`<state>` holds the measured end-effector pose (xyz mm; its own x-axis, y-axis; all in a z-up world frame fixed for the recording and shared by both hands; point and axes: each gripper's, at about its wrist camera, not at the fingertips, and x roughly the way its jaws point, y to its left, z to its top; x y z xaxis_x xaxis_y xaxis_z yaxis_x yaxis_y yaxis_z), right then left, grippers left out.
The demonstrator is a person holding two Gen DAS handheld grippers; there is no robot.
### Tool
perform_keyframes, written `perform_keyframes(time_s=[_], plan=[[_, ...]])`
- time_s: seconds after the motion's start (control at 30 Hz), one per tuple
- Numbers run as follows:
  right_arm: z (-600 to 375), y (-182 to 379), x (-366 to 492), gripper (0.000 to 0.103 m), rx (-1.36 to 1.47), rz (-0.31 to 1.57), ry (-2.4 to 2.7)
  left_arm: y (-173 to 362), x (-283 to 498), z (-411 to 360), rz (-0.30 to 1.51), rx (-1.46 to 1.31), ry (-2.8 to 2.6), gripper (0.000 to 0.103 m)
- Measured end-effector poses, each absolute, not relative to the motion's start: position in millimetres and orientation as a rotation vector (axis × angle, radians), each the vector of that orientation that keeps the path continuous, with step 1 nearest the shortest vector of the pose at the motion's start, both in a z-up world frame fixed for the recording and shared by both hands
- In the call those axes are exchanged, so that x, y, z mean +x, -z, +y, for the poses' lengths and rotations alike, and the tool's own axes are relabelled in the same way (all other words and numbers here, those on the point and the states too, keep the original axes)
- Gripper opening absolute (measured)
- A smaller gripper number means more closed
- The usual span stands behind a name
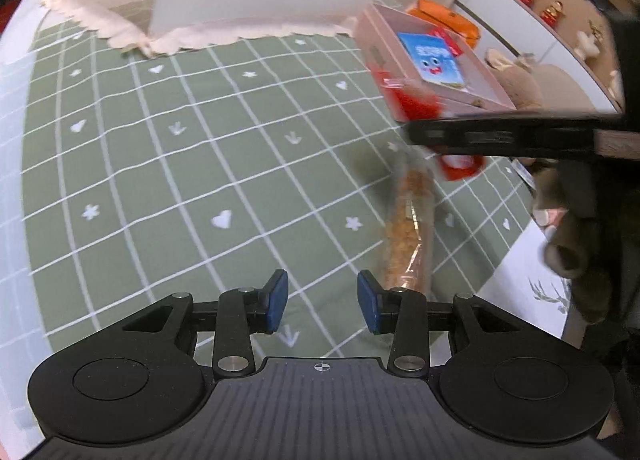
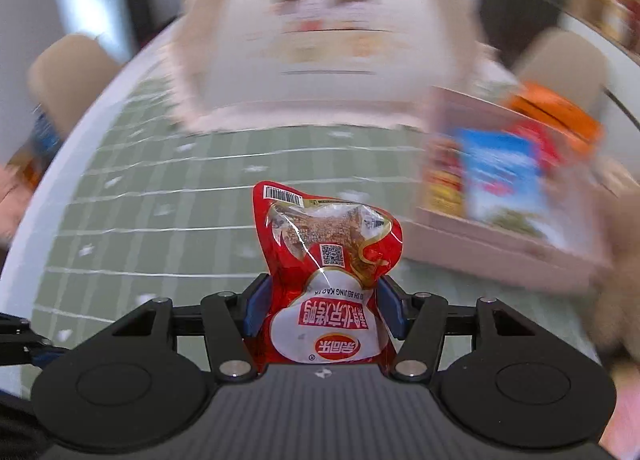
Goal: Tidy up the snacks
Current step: 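Grasp the red sausage pouch with the right gripper and lift it, then grasp and lift the long bread stick with the left gripper while the right holds the red pouch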
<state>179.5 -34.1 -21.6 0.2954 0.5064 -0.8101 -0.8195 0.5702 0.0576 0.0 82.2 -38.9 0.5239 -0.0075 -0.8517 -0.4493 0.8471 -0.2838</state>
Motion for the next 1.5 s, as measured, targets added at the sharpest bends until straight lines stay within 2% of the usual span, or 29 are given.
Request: perform_keyframes(time_s=[0.27,0.37,0.5,0.63,0.73,0.87,1.03,1.23,1.33,1.43,1.5], plan=[[-128,56,194,0.060,-0.297,1.047,-0.659,52,35,58,1.017,-0.473,-0.171,0.042],[-143,75,183,0.068,-0.261,1.112,-0.630,57,51,47,1.027,-0.433,-0.146,0.042],[-153,83,163,0.081,-0.294,1.101,-0.628,65,76,35,1.046,-0.369,-0.135,0.042],[-160,88,150,0.084,-0.304,1.093,-0.614,74,95,29,1.053,-0.325,-0.120,0.042],[-169,90,151,0.089,-0.263,1.098,-0.596,76,99,28,1.074,-0.303,-0.122,0.039],[-177,90,149,0.089,-0.227,1.075,-0.571,73,94,32,1.101,-0.291,-0.121,0.034],[-175,94,141,0.094,-0.250,1.025,-0.564,73,82,38,1.111,-0.239,-0.174,0.035],[-176,96,138,0.101,-0.235,1.009,-0.550,82,93,34,1.132,-0.227,-0.183,0.039],[-177,97,139,0.102,-0.235,1.007,-0.556,84,98,26,1.127,-0.204,-0.164,0.046],[-178,97,140,0.103,-0.234,1.005,-0.555,84,103,23,1.122,-0.221,-0.135,0.059],[-178,97,139,0.103,-0.234,1.000,-0.554,86,106,19,1.126,-0.228,-0.105,0.077]])
